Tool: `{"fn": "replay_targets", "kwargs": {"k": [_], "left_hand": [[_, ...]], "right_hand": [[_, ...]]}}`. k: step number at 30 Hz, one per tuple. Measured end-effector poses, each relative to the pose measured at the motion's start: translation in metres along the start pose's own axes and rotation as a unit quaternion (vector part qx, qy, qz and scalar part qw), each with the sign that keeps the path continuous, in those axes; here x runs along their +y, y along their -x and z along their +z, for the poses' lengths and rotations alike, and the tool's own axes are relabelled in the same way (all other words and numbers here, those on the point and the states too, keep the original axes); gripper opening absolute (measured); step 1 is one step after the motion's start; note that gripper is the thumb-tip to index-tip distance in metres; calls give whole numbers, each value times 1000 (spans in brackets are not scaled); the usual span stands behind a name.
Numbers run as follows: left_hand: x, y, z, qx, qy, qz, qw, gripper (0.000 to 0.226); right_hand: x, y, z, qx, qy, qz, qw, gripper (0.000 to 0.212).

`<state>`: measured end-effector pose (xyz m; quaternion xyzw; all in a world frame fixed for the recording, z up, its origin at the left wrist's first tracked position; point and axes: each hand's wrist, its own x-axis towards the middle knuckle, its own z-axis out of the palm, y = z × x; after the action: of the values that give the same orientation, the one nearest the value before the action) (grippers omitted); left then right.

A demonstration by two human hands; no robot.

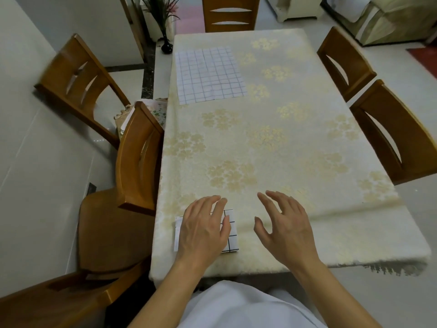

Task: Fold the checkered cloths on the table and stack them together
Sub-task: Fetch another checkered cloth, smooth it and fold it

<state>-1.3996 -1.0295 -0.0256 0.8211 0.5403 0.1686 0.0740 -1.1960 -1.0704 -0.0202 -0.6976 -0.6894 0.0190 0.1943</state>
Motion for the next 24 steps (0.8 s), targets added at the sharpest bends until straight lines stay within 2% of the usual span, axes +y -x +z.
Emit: {"fn": "replay_targets", "kwargs": {"k": [14, 24], "left_hand": [[34, -2, 27, -28, 58, 107, 992, 39], [120, -13, 48, -61, 88, 211, 971, 36]], "right_hand": [[21, 69, -14, 10, 30, 138, 990, 50], [74, 147, -51, 55, 32, 278, 958, 49]]}}
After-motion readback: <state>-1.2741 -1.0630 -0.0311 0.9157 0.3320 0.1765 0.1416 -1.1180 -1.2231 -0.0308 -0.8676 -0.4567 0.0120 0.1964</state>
